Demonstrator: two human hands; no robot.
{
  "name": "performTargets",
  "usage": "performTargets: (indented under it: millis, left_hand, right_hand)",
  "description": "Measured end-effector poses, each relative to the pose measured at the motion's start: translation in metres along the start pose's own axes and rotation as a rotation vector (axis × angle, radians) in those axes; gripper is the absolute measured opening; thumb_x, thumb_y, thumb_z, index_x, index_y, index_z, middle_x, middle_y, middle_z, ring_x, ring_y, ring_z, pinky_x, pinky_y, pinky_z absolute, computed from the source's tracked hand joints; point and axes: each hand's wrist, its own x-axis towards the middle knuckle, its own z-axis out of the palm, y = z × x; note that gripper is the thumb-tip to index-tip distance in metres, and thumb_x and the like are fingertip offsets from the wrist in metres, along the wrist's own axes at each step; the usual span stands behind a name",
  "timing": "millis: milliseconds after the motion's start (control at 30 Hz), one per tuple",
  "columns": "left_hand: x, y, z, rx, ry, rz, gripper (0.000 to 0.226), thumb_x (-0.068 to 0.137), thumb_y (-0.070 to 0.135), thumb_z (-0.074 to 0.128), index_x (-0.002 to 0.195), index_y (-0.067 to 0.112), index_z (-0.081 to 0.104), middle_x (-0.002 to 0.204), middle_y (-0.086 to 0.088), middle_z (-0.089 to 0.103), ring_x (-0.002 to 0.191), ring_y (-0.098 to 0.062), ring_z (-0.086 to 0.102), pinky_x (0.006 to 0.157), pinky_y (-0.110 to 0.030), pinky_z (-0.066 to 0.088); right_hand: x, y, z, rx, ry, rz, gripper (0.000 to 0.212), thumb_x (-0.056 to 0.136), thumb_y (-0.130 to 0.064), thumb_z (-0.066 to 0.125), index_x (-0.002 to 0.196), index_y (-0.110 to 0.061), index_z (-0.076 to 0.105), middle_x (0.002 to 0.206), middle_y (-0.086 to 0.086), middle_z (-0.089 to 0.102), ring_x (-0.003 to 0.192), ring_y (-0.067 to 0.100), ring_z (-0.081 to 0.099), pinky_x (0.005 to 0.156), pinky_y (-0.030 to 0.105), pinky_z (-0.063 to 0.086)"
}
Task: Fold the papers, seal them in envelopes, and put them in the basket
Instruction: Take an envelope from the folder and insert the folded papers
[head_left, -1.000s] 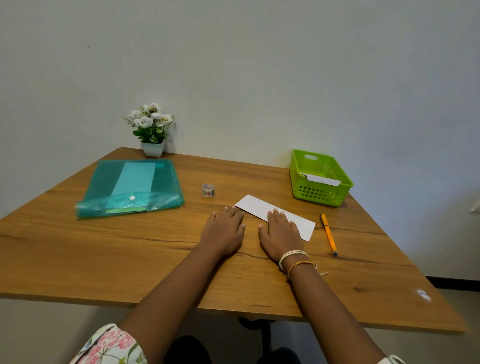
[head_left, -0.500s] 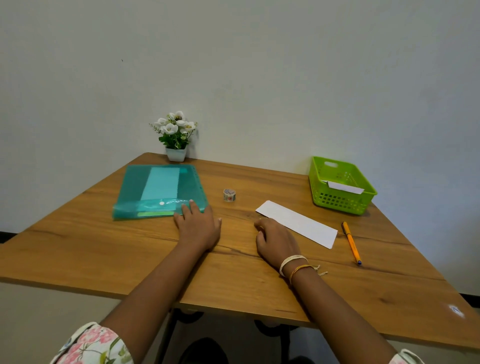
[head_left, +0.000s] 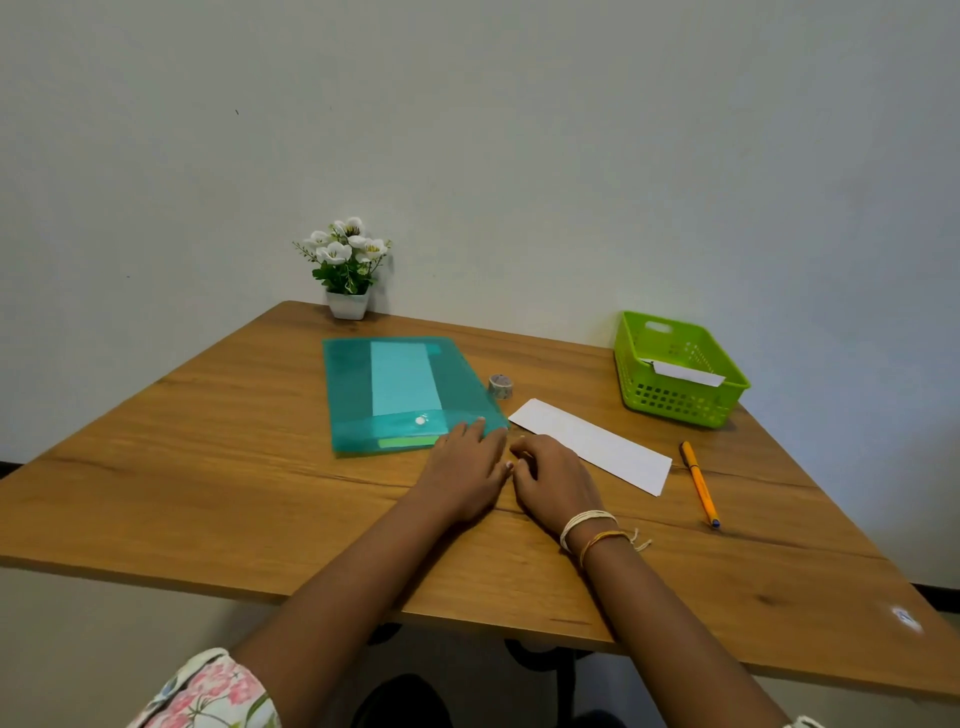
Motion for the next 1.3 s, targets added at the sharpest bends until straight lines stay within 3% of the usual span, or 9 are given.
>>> performTargets:
  millis: [133, 267, 333, 467, 567, 667, 1000, 1167, 1300]
  left_hand:
    - [-0.006, -0.019, -0.017, -0.276, 0.136, -0.018, 0.047, 0.097, 0.030, 0.048, 0.142, 0.022, 0.040, 0.151, -0.004, 0.038, 0.139, -0.020, 0.033, 0.115, -0.040, 0.029]
    - [-0.007, -0.057, -0.040, -0.249, 0.386, -0.091, 0.035, 0.093, 0.017, 0.053, 0.128, 0.018, 0.057, 0.131, -0.003, 0.058, 0.121, -0.019, 0.051, 0.103, -0.038, 0.042]
    - [-0.010, -0.079, -0.047, -0.206, 0.445, -0.161, 0.032, 0.092, 0.014, 0.054, 0.124, 0.016, 0.061, 0.124, -0.007, 0.062, 0.112, -0.023, 0.056, 0.097, -0.040, 0.046]
    - [-0.019, -0.113, -0.038, -0.152, 0.445, -0.307, 0.026, 0.094, 0.019, 0.049, 0.110, 0.010, 0.067, 0.107, -0.014, 0.068, 0.098, -0.032, 0.062, 0.082, -0.041, 0.048]
    - [-0.017, -0.116, -0.033, -0.192, 0.392, -0.352, 0.028, 0.096, 0.023, 0.045, 0.102, 0.009, 0.068, 0.101, -0.014, 0.068, 0.092, -0.032, 0.061, 0.077, -0.039, 0.046]
    - [-0.015, -0.115, -0.033, -0.164, 0.369, -0.382, 0.030, 0.096, 0.027, 0.044, 0.093, 0.010, 0.068, 0.094, -0.013, 0.067, 0.086, -0.029, 0.059, 0.069, -0.037, 0.044]
    - [-0.016, -0.118, -0.030, -0.211, 0.353, -0.413, 0.036, 0.098, 0.035, 0.040, 0.096, 0.013, 0.069, 0.095, -0.010, 0.067, 0.086, -0.027, 0.059, 0.070, -0.036, 0.045]
    - [-0.019, -0.123, -0.034, -0.573, 0.372, -0.476, 0.056, 0.098, 0.055, 0.024, 0.109, 0.026, 0.070, 0.109, -0.008, 0.065, 0.095, -0.025, 0.059, 0.087, -0.044, 0.048]
    - [-0.017, -0.125, -0.037, -0.774, 0.348, -0.494, 0.069, 0.085, 0.071, 0.014, 0.109, 0.037, 0.070, 0.121, -0.002, 0.062, 0.105, -0.023, 0.057, 0.098, -0.047, 0.043]
  right_hand:
    - [0.003, -0.003, 0.000, -0.003, 0.009, 0.019, 0.029, 0.089, -0.020, 0.053, 0.115, -0.019, 0.064, 0.115, 0.001, 0.065, 0.103, 0.015, 0.060, 0.086, 0.027, 0.050]
    - [0.014, -0.030, 0.000, 0.029, 0.211, -0.048, 0.027, 0.088, -0.016, 0.053, 0.112, -0.017, 0.065, 0.112, 0.003, 0.065, 0.102, 0.018, 0.060, 0.086, 0.031, 0.053]
    - [0.024, -0.052, 0.001, 0.030, 0.208, -0.141, 0.029, 0.088, -0.016, 0.053, 0.115, -0.016, 0.062, 0.118, 0.004, 0.062, 0.106, 0.019, 0.058, 0.089, 0.031, 0.051]
    - [0.052, -0.086, 0.011, -0.087, -0.075, -0.239, 0.050, 0.086, -0.013, 0.053, 0.135, -0.015, 0.047, 0.136, 0.008, 0.051, 0.124, 0.026, 0.048, 0.105, 0.038, 0.038]
    - [0.069, -0.095, 0.022, -0.180, -0.341, -0.162, 0.057, 0.088, -0.014, 0.048, 0.143, -0.016, 0.036, 0.147, 0.008, 0.042, 0.135, 0.026, 0.038, 0.115, 0.047, 0.018]
    - [0.081, -0.093, 0.030, -0.247, -0.471, -0.128, 0.050, 0.092, -0.018, 0.047, 0.142, -0.018, 0.039, 0.142, 0.008, 0.047, 0.131, 0.027, 0.043, 0.113, 0.049, 0.021]
    - [0.087, -0.086, 0.029, -0.198, -0.324, -0.227, 0.039, 0.086, -0.023, 0.066, 0.124, -0.020, 0.058, 0.123, 0.003, 0.056, 0.113, 0.023, 0.054, 0.099, 0.039, 0.047]
    - [0.062, -0.080, 0.023, -0.028, -0.119, -0.250, 0.023, 0.088, -0.020, 0.063, 0.110, -0.022, 0.055, 0.111, 0.000, 0.060, 0.098, 0.019, 0.057, 0.080, 0.029, 0.048]
    - [0.036, -0.065, 0.015, -0.020, -0.036, -0.385, 0.017, 0.086, -0.017, 0.060, 0.103, -0.020, 0.062, 0.101, 0.001, 0.059, 0.089, 0.020, 0.057, 0.073, 0.033, 0.052]
